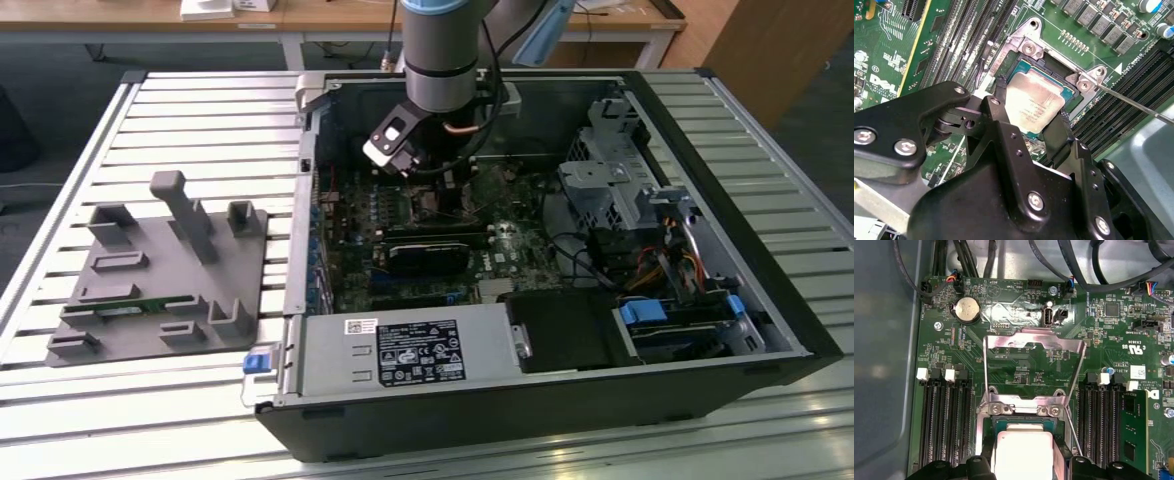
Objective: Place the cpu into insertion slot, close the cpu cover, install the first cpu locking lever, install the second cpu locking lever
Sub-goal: 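Place the cpu into insertion slot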
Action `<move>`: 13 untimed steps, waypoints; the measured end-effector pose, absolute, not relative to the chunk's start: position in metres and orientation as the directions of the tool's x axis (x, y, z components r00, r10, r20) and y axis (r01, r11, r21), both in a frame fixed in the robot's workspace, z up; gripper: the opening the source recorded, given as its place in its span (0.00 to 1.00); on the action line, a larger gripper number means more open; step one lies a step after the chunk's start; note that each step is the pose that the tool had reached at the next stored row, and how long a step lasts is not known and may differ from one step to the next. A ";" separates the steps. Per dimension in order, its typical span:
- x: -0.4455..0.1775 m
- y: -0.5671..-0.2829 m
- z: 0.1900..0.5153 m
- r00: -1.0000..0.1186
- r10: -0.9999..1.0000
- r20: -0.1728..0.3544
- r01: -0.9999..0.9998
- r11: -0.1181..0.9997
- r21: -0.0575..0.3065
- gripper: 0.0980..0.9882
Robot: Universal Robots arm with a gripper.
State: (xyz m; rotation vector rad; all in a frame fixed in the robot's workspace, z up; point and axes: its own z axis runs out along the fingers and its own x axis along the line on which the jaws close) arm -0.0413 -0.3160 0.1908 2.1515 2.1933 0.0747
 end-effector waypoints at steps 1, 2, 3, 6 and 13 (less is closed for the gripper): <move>-0.041 -0.316 0.191 -0.019 1.000 -0.015 0.996 0.020 0.082 0.49; -0.041 -0.316 0.191 -0.019 1.000 -0.015 0.996 0.020 0.082 0.49; -0.041 -0.316 0.191 -0.019 1.000 -0.015 0.996 0.020 0.082 0.49; -0.041 -0.316 0.191 -0.019 1.000 -0.015 0.996 0.020 0.082 0.49; -0.041 -0.316 0.191 -0.019 1.000 -0.015 0.996 0.020 0.082 0.57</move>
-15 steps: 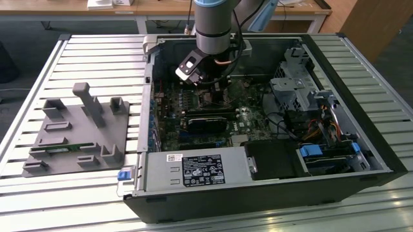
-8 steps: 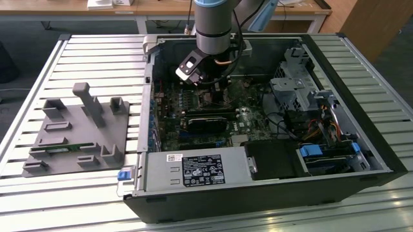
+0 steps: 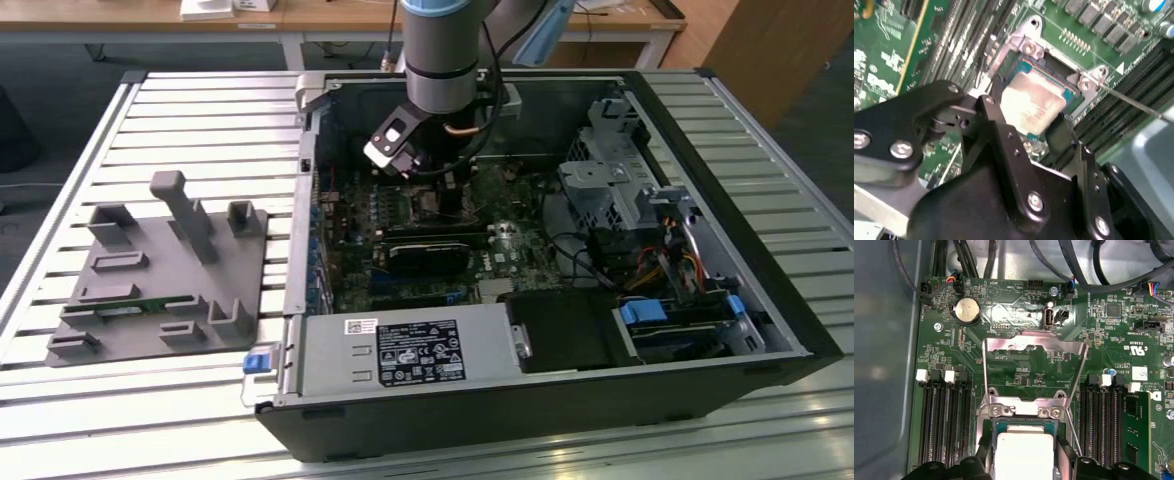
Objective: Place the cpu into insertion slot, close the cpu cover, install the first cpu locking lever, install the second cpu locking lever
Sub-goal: 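Place the cpu into insertion slot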
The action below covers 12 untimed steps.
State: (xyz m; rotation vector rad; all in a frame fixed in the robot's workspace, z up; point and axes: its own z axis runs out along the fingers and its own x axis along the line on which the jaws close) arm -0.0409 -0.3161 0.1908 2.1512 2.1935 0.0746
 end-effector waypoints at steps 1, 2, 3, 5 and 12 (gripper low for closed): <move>-0.041 -0.316 0.191 -0.019 1.000 -0.015 0.996 0.020 0.082 0.57; -0.041 -0.316 0.192 -0.019 1.000 -0.015 0.996 0.020 0.082 0.57; -0.041 -0.316 0.193 -0.019 1.000 -0.015 0.996 0.020 0.083 0.57; -0.041 -0.316 0.195 -0.019 1.000 -0.015 0.996 0.020 0.083 0.57; -0.041 -0.316 0.205 -0.019 1.000 -0.014 0.996 0.020 0.082 0.57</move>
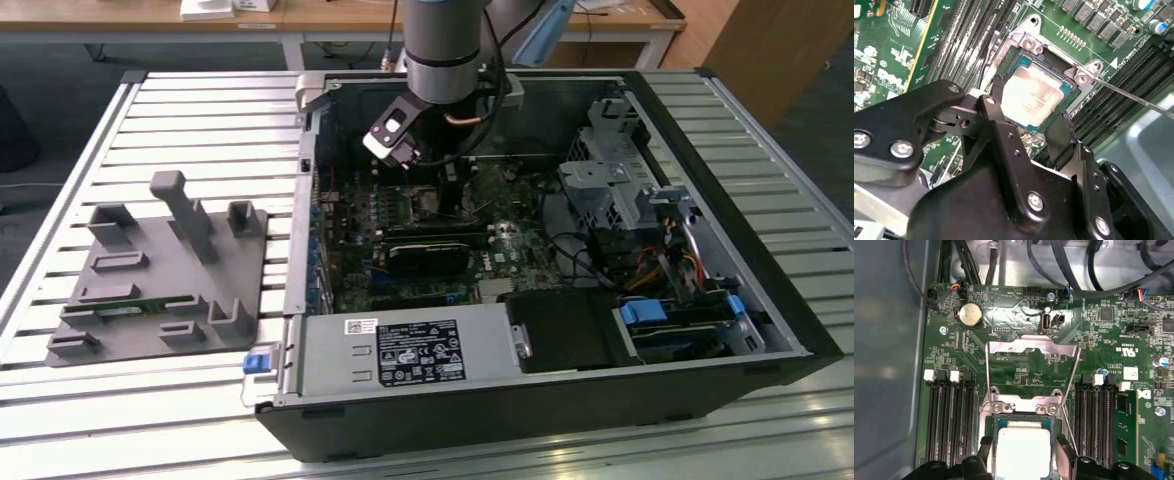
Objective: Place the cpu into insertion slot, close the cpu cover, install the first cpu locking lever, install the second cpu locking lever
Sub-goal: 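Place the cpu into insertion slot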
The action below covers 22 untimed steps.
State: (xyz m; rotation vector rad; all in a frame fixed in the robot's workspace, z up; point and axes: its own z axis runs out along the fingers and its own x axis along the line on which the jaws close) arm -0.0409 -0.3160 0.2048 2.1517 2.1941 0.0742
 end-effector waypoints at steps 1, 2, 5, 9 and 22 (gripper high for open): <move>-0.041 -0.316 0.207 -0.019 1.000 -0.014 0.997 0.020 0.080 0.57; -0.041 -0.316 0.209 -0.019 1.000 -0.014 0.997 0.020 0.078 0.56; -0.040 -0.316 0.212 -0.019 1.000 -0.013 0.998 0.020 0.062 0.41; -0.038 -0.319 0.212 -0.019 1.000 0.007 0.999 0.019 0.042 0.22; -0.037 -0.321 0.216 -0.019 0.999 0.051 0.999 0.017 0.036 0.01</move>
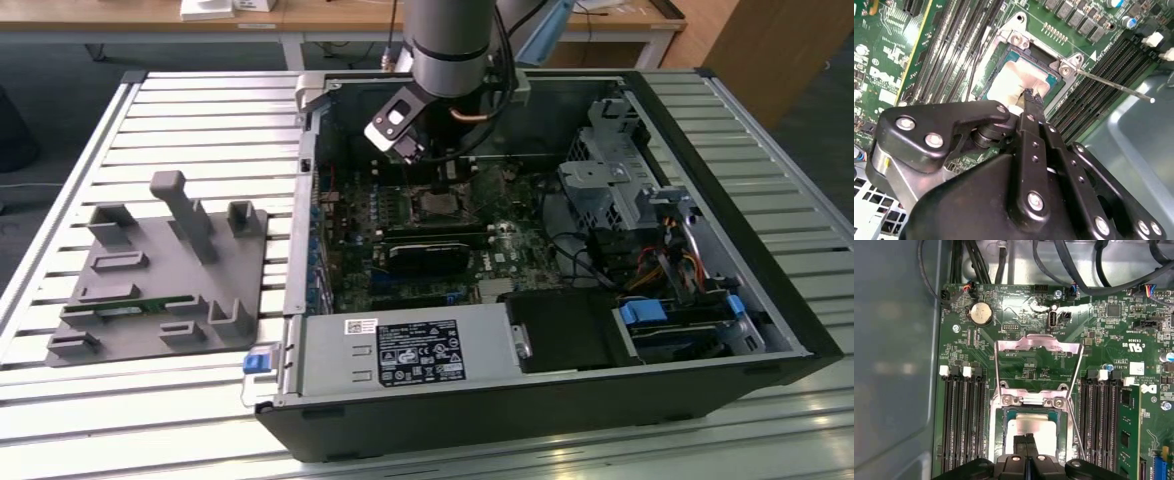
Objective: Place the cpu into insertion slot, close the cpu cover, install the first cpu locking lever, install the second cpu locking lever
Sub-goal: 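Place the cpu into insertion slot, then close the cpu cover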
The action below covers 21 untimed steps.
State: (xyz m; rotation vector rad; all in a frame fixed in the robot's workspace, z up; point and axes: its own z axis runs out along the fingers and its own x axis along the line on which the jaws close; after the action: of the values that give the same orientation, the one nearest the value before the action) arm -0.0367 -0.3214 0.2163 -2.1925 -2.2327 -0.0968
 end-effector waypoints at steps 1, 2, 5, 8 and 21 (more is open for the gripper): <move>-0.037 -0.321 0.217 -0.019 0.999 0.051 0.999 0.017 0.036 0.01; -0.037 -0.321 0.217 -0.019 0.999 0.051 0.999 0.017 0.036 0.01; -0.037 -0.321 0.217 -0.019 0.999 0.050 0.999 0.017 0.036 0.01; -0.037 -0.321 0.219 -0.019 0.999 0.049 0.999 0.017 0.036 0.01; -0.037 -0.321 0.230 -0.019 0.999 0.048 0.999 0.017 0.036 0.01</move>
State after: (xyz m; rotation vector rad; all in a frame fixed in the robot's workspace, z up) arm -0.0367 -0.3214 0.2296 -2.1937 -2.2340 -0.0938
